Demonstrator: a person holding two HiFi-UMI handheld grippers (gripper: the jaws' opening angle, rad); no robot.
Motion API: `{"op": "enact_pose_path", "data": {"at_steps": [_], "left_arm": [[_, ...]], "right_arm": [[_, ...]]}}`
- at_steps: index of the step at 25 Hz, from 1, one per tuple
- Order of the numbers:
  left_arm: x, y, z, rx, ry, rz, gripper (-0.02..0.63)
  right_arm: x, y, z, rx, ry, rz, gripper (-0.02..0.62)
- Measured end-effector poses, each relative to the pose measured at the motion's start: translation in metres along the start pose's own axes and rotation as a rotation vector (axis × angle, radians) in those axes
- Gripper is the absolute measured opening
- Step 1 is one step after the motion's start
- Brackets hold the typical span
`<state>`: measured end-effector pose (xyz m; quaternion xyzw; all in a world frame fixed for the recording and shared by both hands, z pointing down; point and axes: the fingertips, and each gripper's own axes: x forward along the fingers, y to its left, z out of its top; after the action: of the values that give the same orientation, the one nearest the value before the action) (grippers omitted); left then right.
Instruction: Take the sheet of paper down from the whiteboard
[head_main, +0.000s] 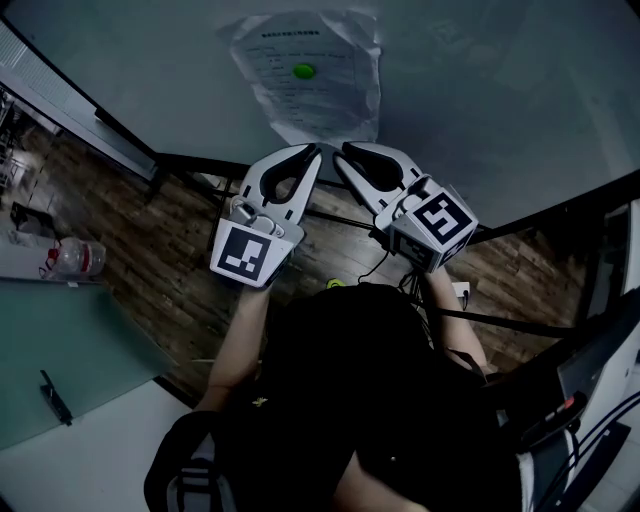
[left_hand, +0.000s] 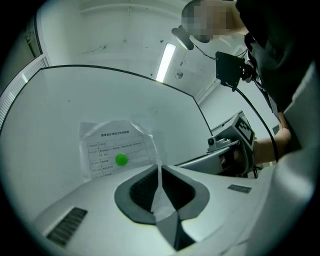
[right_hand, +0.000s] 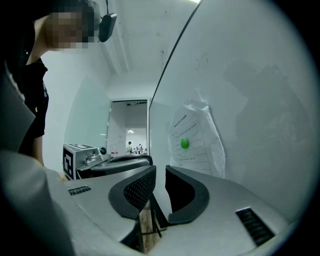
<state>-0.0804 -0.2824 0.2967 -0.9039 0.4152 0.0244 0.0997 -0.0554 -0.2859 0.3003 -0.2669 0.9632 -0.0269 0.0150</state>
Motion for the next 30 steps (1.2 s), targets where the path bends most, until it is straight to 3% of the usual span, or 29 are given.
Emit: {"op": "enact_pose_path", "data": {"at_steps": [20,25,30], "left_arm": [[0.042,0.042,0.010,0.133,-0.001,0.078,0.088],[0.049,0.056,0.018,0.205,0.010,0.097,0.104],[0.055,0.070,0.018,0.224,0.026,0.102,0.133]], "right_arm": [[0.006,-0.036,-0.007,-0.019,0.044,0.008,0.084],[0.006,-0.046,0.001,-0.030,0.027,-0.041,0.087],[0.006,-0.055,0.004,-0.028,0.022,-0.084,0.089]]}}
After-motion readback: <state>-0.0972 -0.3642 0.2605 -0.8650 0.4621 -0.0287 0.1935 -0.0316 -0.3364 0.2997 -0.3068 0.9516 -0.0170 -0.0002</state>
